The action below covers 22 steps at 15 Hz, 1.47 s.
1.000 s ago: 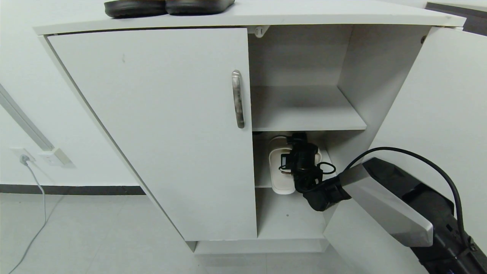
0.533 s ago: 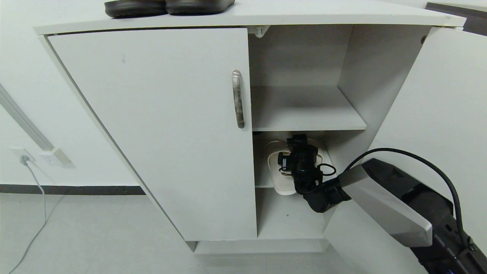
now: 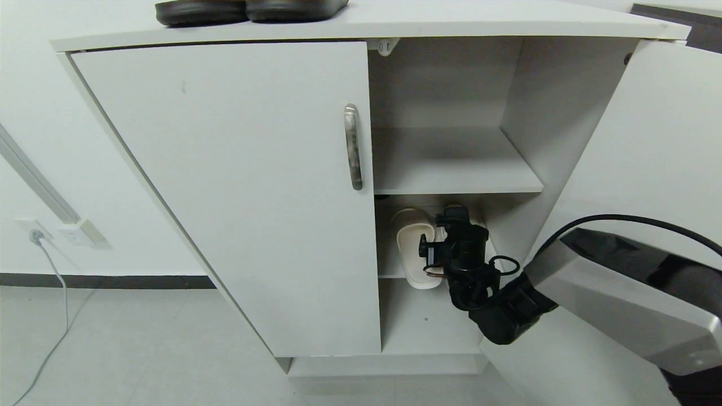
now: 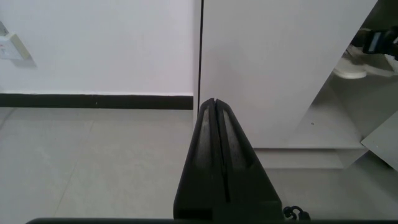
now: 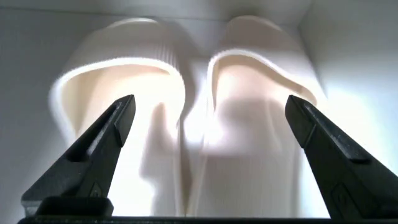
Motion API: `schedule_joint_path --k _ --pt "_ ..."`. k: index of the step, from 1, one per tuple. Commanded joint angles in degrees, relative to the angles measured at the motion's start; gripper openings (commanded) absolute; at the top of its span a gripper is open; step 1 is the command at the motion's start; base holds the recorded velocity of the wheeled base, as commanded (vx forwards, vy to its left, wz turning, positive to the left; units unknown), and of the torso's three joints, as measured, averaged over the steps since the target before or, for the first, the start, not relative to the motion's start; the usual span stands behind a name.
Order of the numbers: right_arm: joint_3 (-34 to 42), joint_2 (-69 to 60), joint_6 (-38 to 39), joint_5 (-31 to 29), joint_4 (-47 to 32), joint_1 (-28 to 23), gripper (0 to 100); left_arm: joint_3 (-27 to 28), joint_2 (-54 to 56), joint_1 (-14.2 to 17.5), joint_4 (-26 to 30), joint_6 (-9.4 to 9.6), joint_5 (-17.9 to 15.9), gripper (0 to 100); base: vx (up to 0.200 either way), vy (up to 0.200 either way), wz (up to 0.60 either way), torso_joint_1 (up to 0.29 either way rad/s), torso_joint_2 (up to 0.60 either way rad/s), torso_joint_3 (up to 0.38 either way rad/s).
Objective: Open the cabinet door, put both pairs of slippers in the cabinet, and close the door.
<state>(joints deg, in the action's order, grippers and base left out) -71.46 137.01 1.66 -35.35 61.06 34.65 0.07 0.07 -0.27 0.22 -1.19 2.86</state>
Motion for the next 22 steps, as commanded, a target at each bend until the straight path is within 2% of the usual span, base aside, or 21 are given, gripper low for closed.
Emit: schedule_joint_path --k 1,3,6,9,13,22 --pt "10.47 -7.02 0.10 -0.24 5.29 2.18 100 0.01 -0.07 0.00 0.04 0.14 0.04 0 0.000 0.000 0.00 0.000 0.00 0.000" --pt "17.85 -10.01 0.01 -0.33 10.13 3.85 100 0.01 -0.07 0.00 0.04 0.14 0.04 0 0.000 0.000 0.00 0.000 0.00 0.000" --pt "24.88 -11.94 -0.08 -1.39 14.70 5.78 100 0.01 -0.07 0.00 0.04 0.05 -0.05 0 0.000 0.000 0.00 0.000 0.00 0.000" --pt "27.08 -13.17 0.01 -1.39 15.40 7.10 100 0.01 -0.07 0.00 0.04 0.05 -0.14 0 0.000 0.000 0.00 0.000 0.00 0.000" --pt "27.60 -13.17 0.01 -1.56 15.58 7.98 100 0.01 -0.07 0.00 0.04 0.05 -0.14 0 -0.200 0.000 0.00 0.002 0.00 0.006" --pt "26.64 -12.82 -0.87 -1.47 15.40 9.39 100 -0.07 -0.07 0.00 -0.04 -0.12 0.04 0 0.000 0.000 0.00 0.000 0.00 0.000"
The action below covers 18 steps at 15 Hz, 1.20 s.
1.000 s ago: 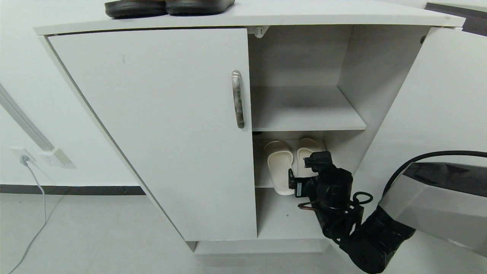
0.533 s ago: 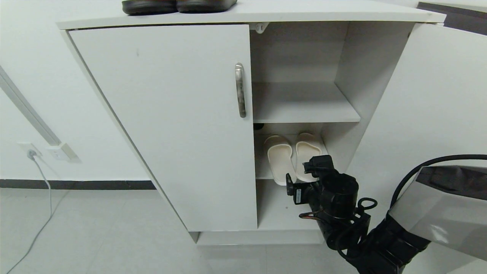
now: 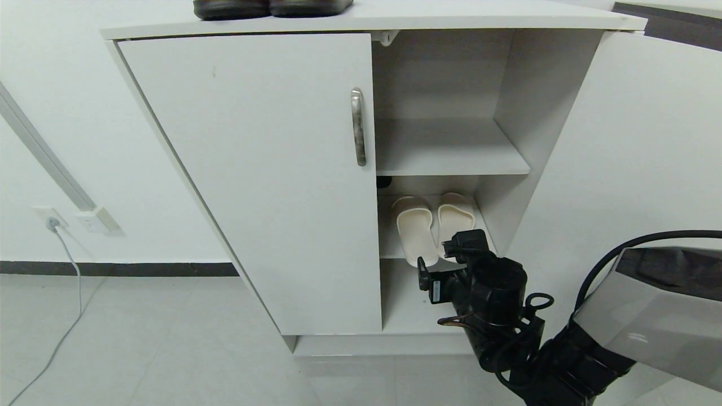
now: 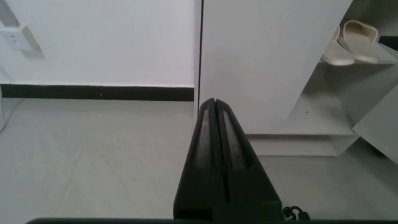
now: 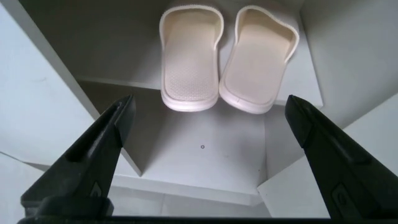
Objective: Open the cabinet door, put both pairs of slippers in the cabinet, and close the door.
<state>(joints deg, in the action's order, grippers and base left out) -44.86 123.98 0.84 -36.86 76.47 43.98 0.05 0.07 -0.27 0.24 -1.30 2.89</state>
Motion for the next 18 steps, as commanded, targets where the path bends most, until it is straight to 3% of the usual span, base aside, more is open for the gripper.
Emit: schedule_joint_path --k 1,8,18 --pt "0.04 0.21 -0.05 0.04 -0.01 0.14 100 0.04 -0.07 0.00 0.02 -0.01 0.01 0 0.000 0.000 0.00 0.000 0.00 0.000" --pt "0.13 0.21 -0.14 -0.05 -0.01 0.23 100 0.04 -0.07 0.00 0.02 -0.10 0.01 0 0.000 0.000 0.00 0.001 0.00 0.015" --pt "1.27 -0.23 -0.67 -0.05 0.34 0.66 100 0.04 -0.07 0.00 0.02 -0.01 -0.08 0 0.000 0.000 0.00 0.004 0.00 0.175"
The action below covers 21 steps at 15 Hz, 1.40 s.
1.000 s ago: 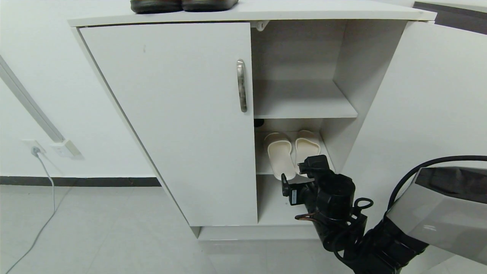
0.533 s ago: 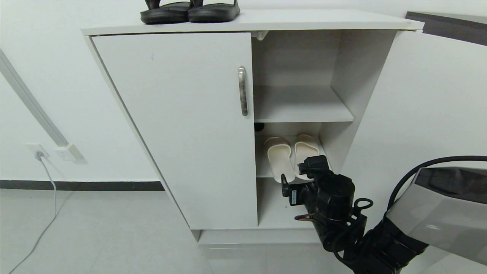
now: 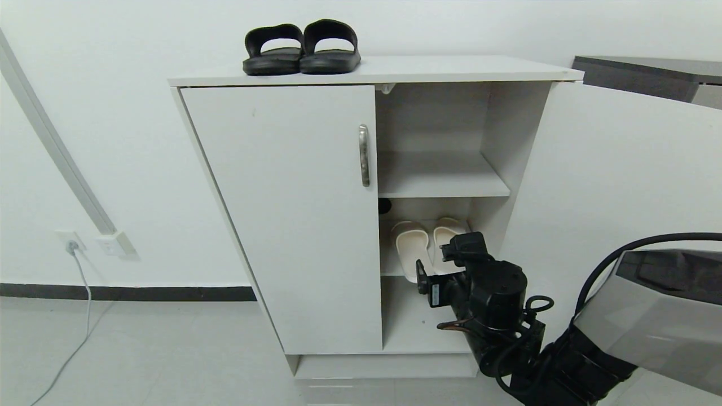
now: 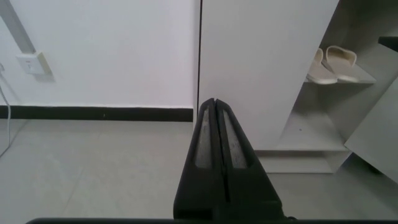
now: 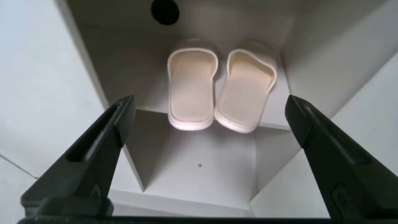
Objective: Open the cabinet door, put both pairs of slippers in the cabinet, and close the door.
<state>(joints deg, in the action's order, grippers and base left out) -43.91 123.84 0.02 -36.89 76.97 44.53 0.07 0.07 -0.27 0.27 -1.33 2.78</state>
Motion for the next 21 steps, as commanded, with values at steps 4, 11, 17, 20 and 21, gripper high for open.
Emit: schedule_joint_path --k 4,11,17,20,21 --pt "2.69 -0.97 -0.90 0.06 2.13 1.08 100 0.01 -0.07 0.00 0.00 0.01 0.12 0 0.000 0.000 0.00 0.001 0.01 0.043" --pt "4.71 -0.97 -1.61 0.77 2.13 1.00 100 0.01 -0.07 0.00 0.00 0.01 0.03 0 0.000 0.000 0.00 0.000 0.00 0.000" --pt "4.71 -0.89 -1.78 0.77 3.27 0.91 100 0.01 -0.07 0.00 0.00 0.01 0.03 0 0.000 0.167 0.00 0.004 0.01 0.001" --pt "4.80 -0.89 -1.78 0.77 3.62 0.91 100 0.01 -0.07 0.00 0.00 0.01 0.03 0 0.000 0.200 0.00 0.002 0.00 0.004" --pt "4.80 -0.89 -1.78 0.85 3.80 0.91 100 0.01 -0.07 0.00 0.00 0.01 0.12 0 0.000 0.200 0.00 0.002 0.01 0.002"
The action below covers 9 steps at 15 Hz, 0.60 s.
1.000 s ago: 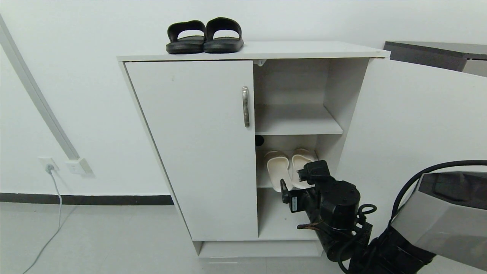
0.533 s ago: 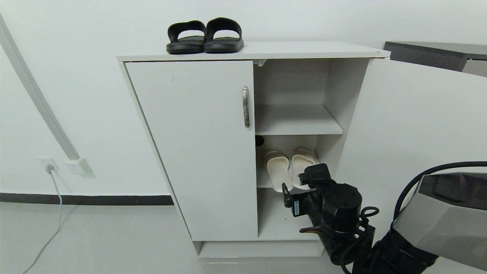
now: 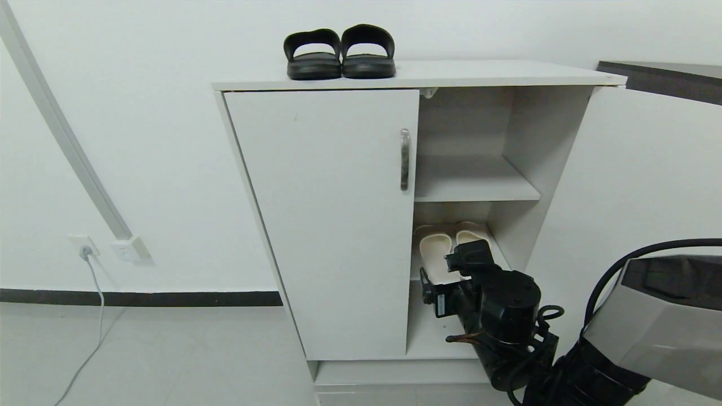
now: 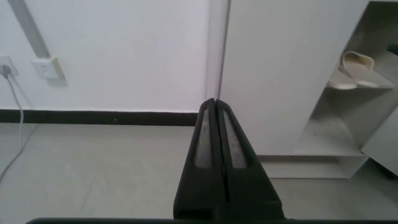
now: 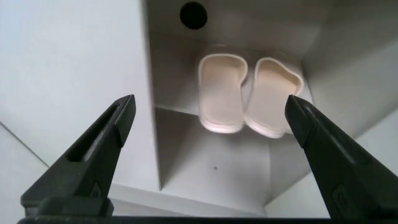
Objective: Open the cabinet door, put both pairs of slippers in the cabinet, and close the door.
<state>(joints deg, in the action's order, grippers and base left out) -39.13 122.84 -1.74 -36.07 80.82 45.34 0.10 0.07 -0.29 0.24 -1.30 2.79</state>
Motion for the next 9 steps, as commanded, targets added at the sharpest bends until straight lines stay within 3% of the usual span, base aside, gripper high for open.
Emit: schedule_joint_path --k 1,6,9 --pt "0.11 0.11 -0.01 0.12 0.48 0.10 100 -0.01 -0.07 0.03 0.02 -0.01 0.02 0 0.000 0.200 0.00 0.002 0.00 0.007" --pt "0.46 0.38 -0.81 2.41 2.06 -0.07 100 -0.01 -0.07 0.03 0.02 -0.01 0.11 0 0.000 0.200 0.00 0.002 0.00 0.003" --pt "0.81 1.34 -1.07 2.85 3.64 -0.07 100 -0.10 -0.07 0.03 -0.07 -0.10 0.28 0 0.000 0.000 0.00 0.000 0.00 0.000"
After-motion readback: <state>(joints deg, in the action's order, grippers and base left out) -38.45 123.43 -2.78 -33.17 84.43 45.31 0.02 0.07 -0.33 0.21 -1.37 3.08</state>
